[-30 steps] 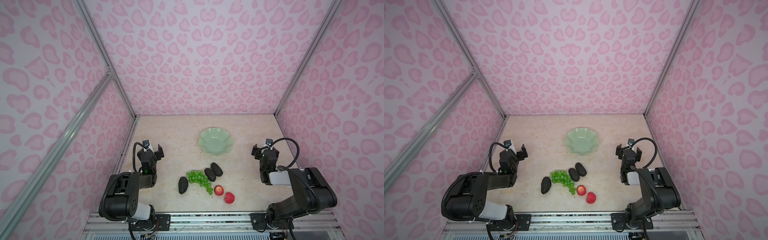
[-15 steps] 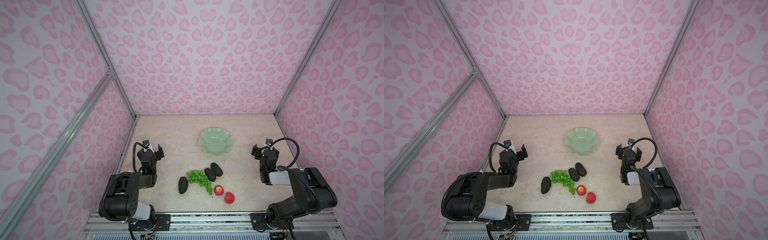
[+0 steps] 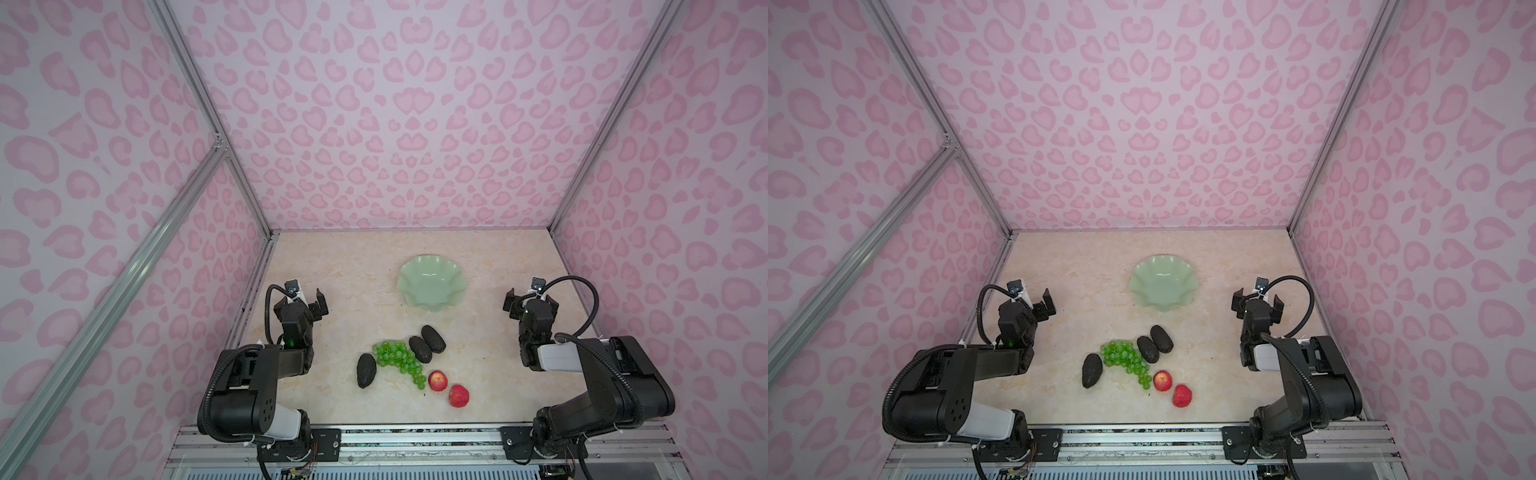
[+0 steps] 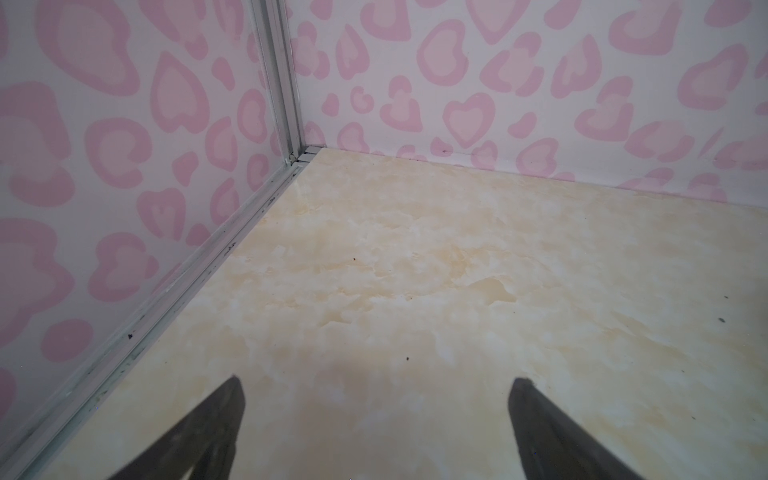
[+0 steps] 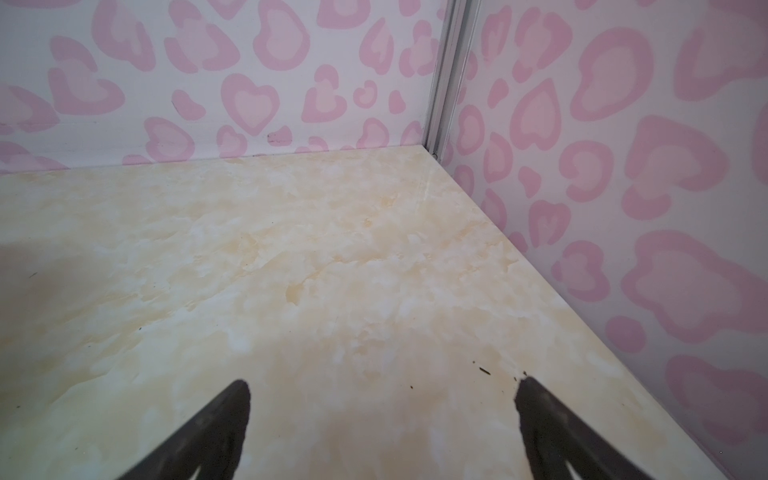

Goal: Place and organize the fake fruits in the fruit bowl

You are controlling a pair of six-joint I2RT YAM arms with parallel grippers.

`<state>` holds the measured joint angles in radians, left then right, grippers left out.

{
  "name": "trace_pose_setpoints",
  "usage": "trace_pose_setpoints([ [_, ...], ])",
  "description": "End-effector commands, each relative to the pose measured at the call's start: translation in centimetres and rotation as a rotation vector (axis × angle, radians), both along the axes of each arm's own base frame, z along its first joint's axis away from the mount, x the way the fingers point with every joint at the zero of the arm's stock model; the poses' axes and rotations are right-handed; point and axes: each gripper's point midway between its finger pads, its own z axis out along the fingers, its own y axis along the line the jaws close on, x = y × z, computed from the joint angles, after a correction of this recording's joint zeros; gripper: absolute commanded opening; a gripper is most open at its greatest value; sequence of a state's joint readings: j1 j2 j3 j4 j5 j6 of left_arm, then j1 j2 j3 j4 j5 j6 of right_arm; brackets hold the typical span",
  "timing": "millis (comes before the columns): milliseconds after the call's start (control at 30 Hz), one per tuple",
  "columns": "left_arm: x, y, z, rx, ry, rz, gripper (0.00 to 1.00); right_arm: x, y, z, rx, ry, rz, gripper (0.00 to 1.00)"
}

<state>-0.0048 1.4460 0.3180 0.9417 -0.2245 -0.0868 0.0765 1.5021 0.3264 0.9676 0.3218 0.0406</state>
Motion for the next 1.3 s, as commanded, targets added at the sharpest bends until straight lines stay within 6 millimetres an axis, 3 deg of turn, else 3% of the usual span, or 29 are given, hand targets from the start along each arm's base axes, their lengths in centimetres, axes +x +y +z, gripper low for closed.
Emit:
trace_pose_setpoints([
  [0, 0.1, 0.1, 2.3, 0.023, -0.026, 0.018, 0.95, 0.0, 0.3, 1.6, -0.073, -0.006, -0.029, 0.99],
  [100, -0.4, -0.9, 3.9, 0.029, 0.007, 0.038, 0.92, 0.0, 1.8, 4.8, -0.130, 0.057, -0.107, 0.99],
  [200, -1.3, -2.6, 5.2, -0.070, 0.021, -0.001, 0.89, 0.3, 5.1, 7.6, 0.095, 0.054, 0.009, 0.99],
  [267, -2.6, -3.4, 6.2, -0.161, 0.032, -0.013, 0.88, -0.5, 7.6, 8.2, 0.243, 0.116, 0.124, 0.97],
  [367, -4.9, -4.1, 7.2, -0.266, 0.042, -0.030, 0.85, -3.0, 12.0, 7.9, 0.317, 0.188, 0.327, 0.91],
  [500, -7.5, -6.2, 7.7, -0.397, 0.072, -0.119, 0.82, -7.1, 17.0, 5.4, 0.363, 0.350, 0.492, 0.86],
  [667, -10.5, -9.1, 4.1, -0.457, 0.242, -0.200, 0.80, -11.9, 23.2, 1.6, 0.371, 0.530, 0.650, 0.82],
  [733, -11.5, -9.6, 3.0, -0.444, 0.280, -0.205, 0.79, -12.8, 24.7, 0.3, 0.362, 0.567, 0.669, 0.81],
  [900, -13.3, -10.4, 1.3, -0.457, 0.323, -0.221, 0.79, -13.3, 26.8, -2.1, 0.385, 0.634, 0.685, 0.76],
  [1100, -14.9, -10.8, 0.1, -0.466, 0.362, -0.235, 0.79, -12.4, 28.2, -3.6, 0.367, 0.672, 0.693, 0.74],
  [1267, -15.7, -10.9, -0.5, -0.478, 0.379, -0.244, 0.79, -11.9, 29.0, -6.0, 0.365, 0.726, 0.671, 0.68],
])
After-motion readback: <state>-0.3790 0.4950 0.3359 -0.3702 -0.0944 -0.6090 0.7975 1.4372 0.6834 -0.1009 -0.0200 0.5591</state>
